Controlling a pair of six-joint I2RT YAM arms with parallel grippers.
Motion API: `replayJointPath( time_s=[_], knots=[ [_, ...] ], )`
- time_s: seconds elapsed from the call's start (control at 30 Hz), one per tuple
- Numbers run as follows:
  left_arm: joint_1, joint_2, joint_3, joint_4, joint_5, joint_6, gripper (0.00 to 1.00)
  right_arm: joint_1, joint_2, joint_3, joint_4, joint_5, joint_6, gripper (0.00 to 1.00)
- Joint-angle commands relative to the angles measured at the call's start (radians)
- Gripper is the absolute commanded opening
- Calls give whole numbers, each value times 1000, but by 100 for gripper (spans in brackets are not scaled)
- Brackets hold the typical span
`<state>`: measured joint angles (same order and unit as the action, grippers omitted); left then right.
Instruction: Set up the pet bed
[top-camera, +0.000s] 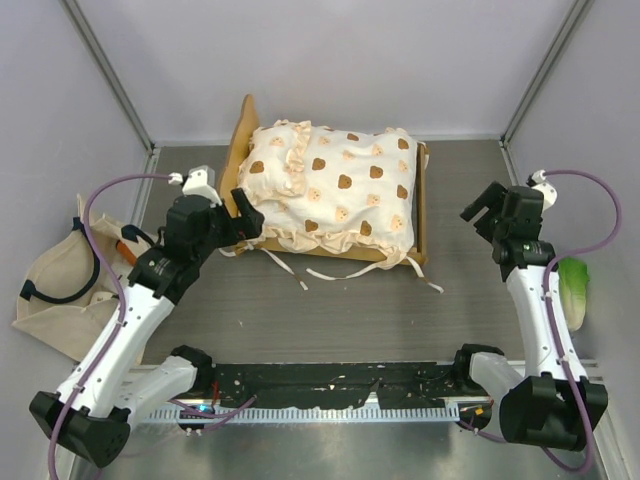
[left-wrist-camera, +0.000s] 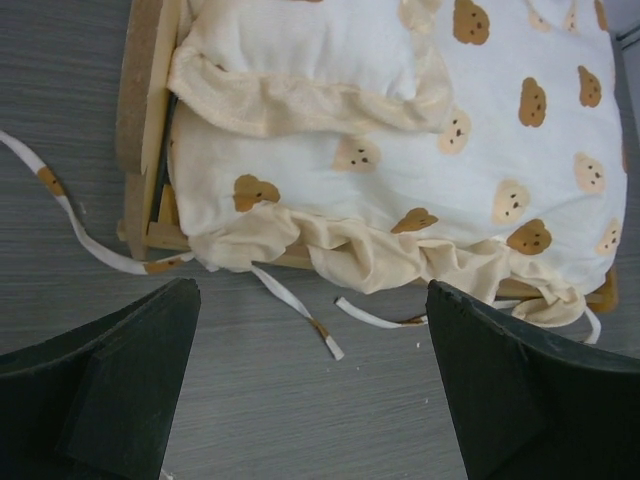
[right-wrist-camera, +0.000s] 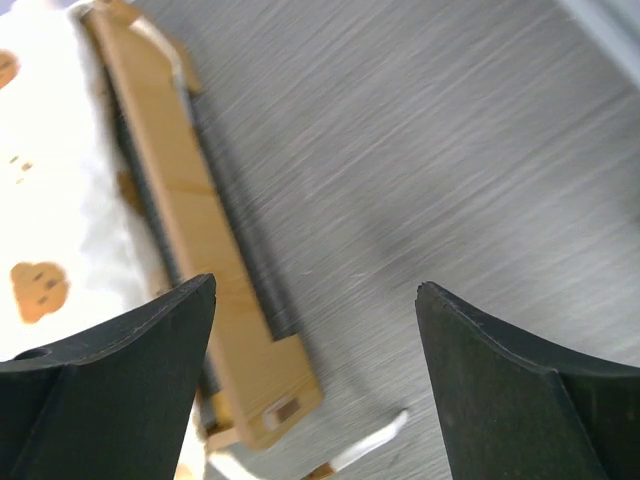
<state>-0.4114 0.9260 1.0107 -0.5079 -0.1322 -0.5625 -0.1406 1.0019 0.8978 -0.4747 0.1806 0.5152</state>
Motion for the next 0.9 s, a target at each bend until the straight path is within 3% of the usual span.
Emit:
replayJointPath(
  time_s=[0.0,0.1,0.2,0.23,0.73,0.87],
  knots=[
    [-3,-24,-33,-6,-55,44,100,13,-17,-46,124,-328,6,84],
    [-1,-27,-53,-14,-44,42,100,105,-2,-56,183,-356,-9,83],
    [-3,-32,-75,-1,-27,33,99,278,59,-1,139,-218,-56,82],
    [-3,-32,-75,-6,-26,24,100,297,119,18,118,-107,-61,82],
    [-3,-84,-98,25,-17,23,100,322,317,33,128,-3,-176,56],
    [-1,-81,-119,45,-43,39,100,320,388,24,149,-18,-251,56]
  ],
)
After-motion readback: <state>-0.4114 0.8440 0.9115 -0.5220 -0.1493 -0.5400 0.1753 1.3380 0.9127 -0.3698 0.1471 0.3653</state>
